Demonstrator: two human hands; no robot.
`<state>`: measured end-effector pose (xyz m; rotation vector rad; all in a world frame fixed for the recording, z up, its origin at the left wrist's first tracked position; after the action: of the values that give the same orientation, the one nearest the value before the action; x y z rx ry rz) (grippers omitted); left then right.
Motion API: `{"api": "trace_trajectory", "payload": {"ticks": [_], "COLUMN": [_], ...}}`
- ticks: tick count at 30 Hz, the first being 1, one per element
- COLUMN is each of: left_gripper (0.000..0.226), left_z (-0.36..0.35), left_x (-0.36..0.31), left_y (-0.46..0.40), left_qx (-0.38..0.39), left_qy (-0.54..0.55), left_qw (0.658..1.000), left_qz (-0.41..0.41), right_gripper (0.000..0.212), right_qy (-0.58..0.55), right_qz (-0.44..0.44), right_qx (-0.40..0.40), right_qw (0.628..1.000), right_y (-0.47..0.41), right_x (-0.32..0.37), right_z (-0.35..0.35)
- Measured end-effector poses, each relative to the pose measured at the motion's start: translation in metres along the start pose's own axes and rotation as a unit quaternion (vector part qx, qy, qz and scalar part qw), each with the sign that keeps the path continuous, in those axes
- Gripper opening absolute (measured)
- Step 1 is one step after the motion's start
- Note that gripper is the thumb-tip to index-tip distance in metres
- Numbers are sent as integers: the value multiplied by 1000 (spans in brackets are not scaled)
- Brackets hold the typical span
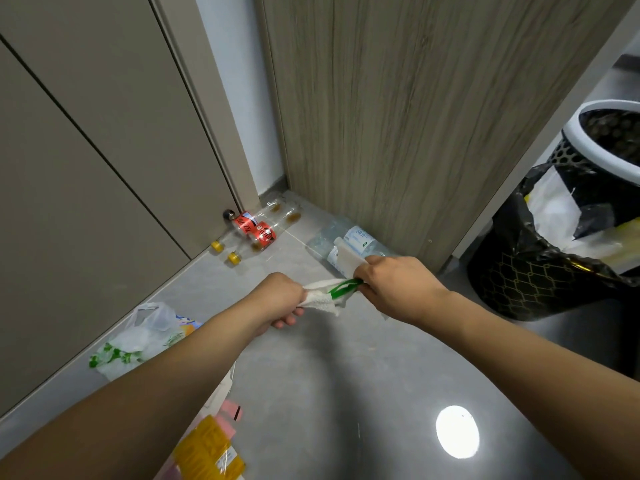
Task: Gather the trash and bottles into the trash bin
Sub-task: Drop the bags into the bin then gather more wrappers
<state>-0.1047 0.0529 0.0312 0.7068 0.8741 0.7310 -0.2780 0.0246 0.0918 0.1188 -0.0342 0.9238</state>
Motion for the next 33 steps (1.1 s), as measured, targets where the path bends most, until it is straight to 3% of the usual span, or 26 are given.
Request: {"api": "trace_trajectory", "payload": {"ticks": [4, 6, 9, 11, 14, 17, 23, 30, 31, 33], "left_gripper": [13, 15, 12, 12, 15, 17, 21, 10, 11, 17], "left_z": [2, 7, 20, 21, 19, 14, 14, 20, 22, 22], "left_x": [-4, -9, -16, -23, -34, -36, -17, -24, -23, -20], "left_y": [-1, -2, 2, 5, 7, 2, -10, -3, -5, -11], "left_qx": [-22, -54, -137, -150, -174, -189, -193, -257, -242, -145], "left_qy": [-22, -112, -320, -411, -498, -526, -524, -491, -484, -383], "left_qw": [1000, 992, 937, 899, 849, 829, 830, 830, 839, 911], "left_qz": [-2, -18, -16, -24, -26, -21, 6, -67, -57, -46], "right_gripper": [30, 29, 29, 27, 24, 21, 16, 16, 16, 18], "right_qy": [-5, -13, -41, -51, -54, -75, -138, -177, -172, -154], "right_qz": [-12, -15, -4, 9, 18, 0, -30, -63, -60, -65], "right_qx": [-3, -5, 8, 15, 21, 40, 63, 51, 53, 60], "right_qw": [1000, 1000, 999, 999, 998, 996, 988, 981, 982, 984], "right_y": [2, 4, 5, 5, 6, 8, 5, 5, 4, 4], "right_x": [-6, -11, -14, -11, -7, -8, -8, -23, -22, -22], "right_z": [4, 6, 6, 6, 0, -14, -29, -21, -21, -17]}}
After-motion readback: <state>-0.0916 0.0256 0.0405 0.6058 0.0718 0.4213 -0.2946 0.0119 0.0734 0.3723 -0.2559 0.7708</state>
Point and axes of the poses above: each hand's wrist, its own y-axis away from the middle knuckle, its own z-axis out of the back of the hand, x = y × z, the point moved 7 cm from there along -y, towards the middle knuckle, and after that the axes turned 15 degrees about z, right-handed, at the moved point
